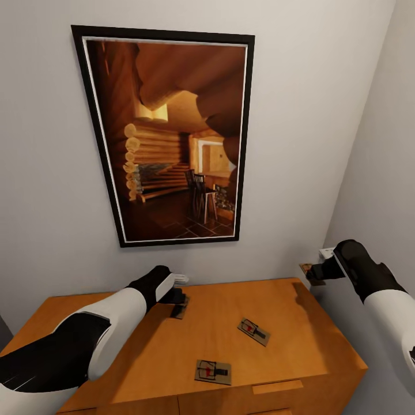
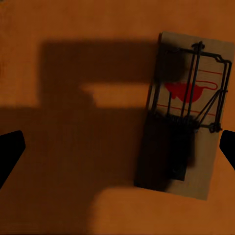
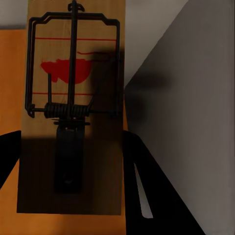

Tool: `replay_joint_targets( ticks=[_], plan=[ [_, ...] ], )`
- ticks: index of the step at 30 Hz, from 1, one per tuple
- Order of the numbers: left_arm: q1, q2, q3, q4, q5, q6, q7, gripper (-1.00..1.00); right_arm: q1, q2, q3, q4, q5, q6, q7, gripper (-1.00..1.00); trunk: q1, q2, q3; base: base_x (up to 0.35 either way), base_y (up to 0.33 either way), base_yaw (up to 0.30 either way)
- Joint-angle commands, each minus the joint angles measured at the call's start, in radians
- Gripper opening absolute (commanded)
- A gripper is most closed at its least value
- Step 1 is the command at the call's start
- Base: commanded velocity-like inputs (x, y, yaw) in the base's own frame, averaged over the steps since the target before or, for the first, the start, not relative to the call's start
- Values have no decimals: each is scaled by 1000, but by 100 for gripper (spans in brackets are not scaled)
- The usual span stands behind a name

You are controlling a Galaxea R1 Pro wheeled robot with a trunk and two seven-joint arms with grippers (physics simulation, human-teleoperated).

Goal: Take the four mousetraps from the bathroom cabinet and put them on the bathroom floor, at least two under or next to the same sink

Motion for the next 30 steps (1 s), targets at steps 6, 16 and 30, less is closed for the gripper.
replay_joint_targets(
  ticks=[6, 16, 30],
  plan=[
    [-1, 0, -7, -2, 12, 4, 18, 100, -1, -13, 4, -1, 8, 3, 8, -100, 0, -2, -2, 0, 0, 0],
    [-1, 0, -7, -3, 13, 3, 19, 100, -1, -20, 4, -1, 8, 3, 8, -100, 4, -9, -5, 0, 0, 0],
    [-1, 0, -7, -14, 14, 6, 16, 100, -1, -21, 4, -1, 7, 7, 12, -100, 20, -37, -18, 0, 0, -1]
  ],
)
